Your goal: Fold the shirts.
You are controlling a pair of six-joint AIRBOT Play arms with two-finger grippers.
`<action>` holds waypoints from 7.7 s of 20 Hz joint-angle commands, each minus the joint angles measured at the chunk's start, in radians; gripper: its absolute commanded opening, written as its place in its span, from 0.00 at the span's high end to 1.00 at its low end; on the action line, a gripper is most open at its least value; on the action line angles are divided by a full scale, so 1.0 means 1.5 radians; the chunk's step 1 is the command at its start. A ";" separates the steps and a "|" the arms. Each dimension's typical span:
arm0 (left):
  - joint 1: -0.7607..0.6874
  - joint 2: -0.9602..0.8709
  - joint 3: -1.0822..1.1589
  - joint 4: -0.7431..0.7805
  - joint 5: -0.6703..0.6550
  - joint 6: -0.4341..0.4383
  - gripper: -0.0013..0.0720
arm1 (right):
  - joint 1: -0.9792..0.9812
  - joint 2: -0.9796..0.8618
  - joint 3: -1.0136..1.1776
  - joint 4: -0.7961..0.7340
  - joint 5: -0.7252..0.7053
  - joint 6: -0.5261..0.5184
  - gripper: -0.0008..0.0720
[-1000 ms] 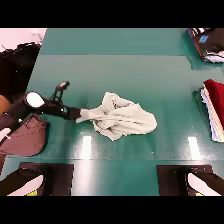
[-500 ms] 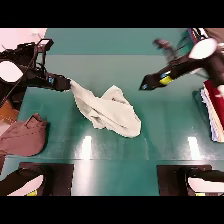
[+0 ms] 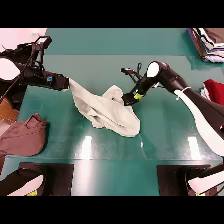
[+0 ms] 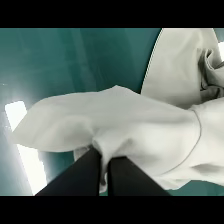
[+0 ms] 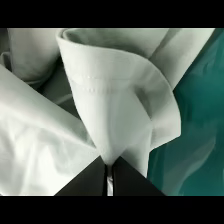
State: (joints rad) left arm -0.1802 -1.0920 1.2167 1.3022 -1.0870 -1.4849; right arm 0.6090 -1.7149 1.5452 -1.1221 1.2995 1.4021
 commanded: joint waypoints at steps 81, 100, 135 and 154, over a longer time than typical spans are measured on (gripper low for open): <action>0.000 0.227 0.545 0.186 -0.004 -0.122 0.95 | -0.413 0.411 0.340 0.153 -0.028 -0.050 0.97; 0.000 -0.239 0.419 0.172 -0.064 -0.084 0.94 | -0.518 0.456 -0.262 0.028 -0.036 0.072 0.97; 0.126 -0.009 -0.394 -0.131 0.097 -0.051 0.24 | -0.421 0.434 -0.224 0.038 -0.061 0.030 0.47; 0.126 0.044 -0.298 -0.178 0.069 -0.017 0.94 | -0.736 0.513 -0.689 0.077 -0.053 0.023 0.57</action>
State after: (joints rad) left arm 0.0093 -1.0290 0.7635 1.0363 -0.9771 -1.5105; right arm -0.4587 -0.9184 0.5900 -1.0527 1.2732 1.4452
